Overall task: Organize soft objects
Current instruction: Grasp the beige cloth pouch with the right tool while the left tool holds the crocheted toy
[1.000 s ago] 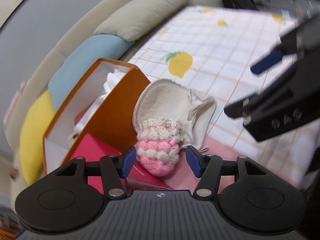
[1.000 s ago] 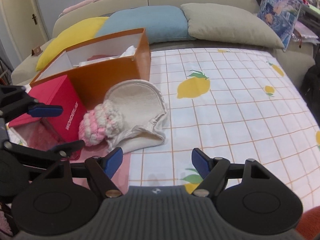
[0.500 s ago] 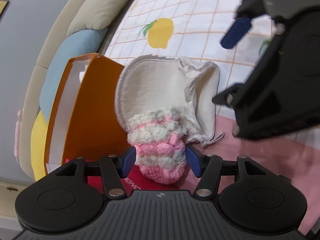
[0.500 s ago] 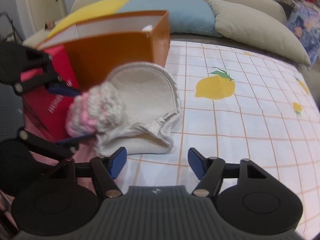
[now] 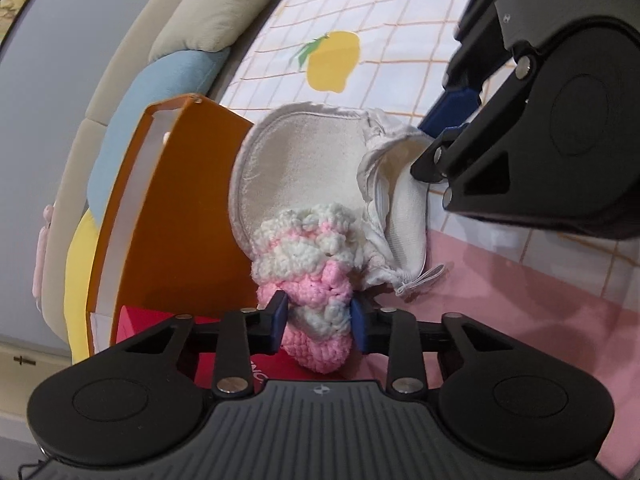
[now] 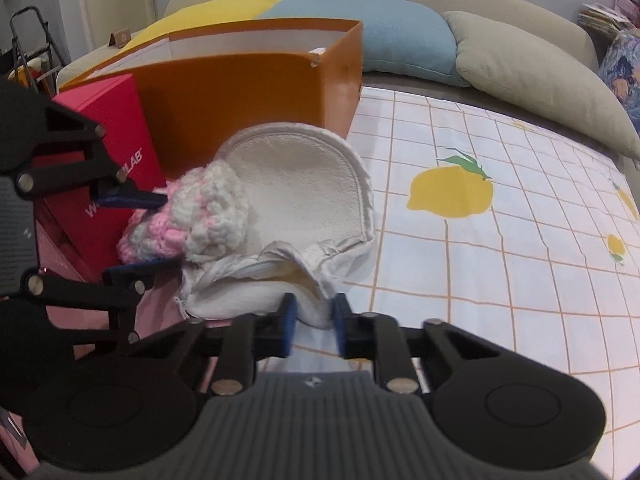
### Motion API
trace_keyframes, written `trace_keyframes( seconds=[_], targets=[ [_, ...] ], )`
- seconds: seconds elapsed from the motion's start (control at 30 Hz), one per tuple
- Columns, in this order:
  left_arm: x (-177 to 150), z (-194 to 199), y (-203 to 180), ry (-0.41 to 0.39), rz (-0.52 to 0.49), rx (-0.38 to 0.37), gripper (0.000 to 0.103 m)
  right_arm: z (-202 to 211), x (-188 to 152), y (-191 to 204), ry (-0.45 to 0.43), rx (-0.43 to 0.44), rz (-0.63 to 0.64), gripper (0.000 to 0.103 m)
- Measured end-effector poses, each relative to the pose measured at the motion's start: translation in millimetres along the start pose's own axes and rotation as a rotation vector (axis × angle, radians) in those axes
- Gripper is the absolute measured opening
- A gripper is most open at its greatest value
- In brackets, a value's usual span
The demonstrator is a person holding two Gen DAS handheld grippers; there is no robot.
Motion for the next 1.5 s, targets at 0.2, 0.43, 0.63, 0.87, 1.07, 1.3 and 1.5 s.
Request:
trace_keyframes(
  seconds=[0.2,0.43,0.63,0.87,1.07,1.3,1.5],
  targets=[
    [2.0,21.2,11.9,-0.036,0.137,-0.021,0.028,11.4,5.8,-2.3,-0.005,-0.020,-0.006,0.001],
    [-2.1,65.5,20.4,-0.116,0.285,-0.053,0.026,54.0,-3.6,-4.0,0.099,-0.016,-0.093,0.001],
    [-17.7,98.4,8.7,-0.159,0.423,-0.126,0.026,94.0,-31.2,13.4,0.222,0.010,-0.135,0.001],
    [-57.0,108.1,-14.3,-0.087,0.544,-0.227,0.026,114.3,-66.8,56.7,0.309,0.068,-0.012,0.001],
    [-94.2,102.5,-14.9,-0.026,0.666,-0.276,0.026,108.2,-84.9,86.3,0.375,0.138,0.098,0.009],
    [-111.1,97.6,-12.8,-0.011,0.730,-0.279,0.026,116.5,-71.4,83.6,0.307,0.142,0.118,0.043],
    [-116.0,92.3,-10.1,-0.022,0.788,-0.289,0.026,102.6,-60.5,77.4,0.241,0.112,0.154,0.089]
  ],
)
Point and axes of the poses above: each gripper's, at about its wrist camera, not at the fingertips, and z roughly against the way its jaws point, y to its left, x to its top, the point moved 10 cm from there along -z, roughly the way its jaws point, and after that the axes turned 14 degrees about -z, right-handed, at the moved point
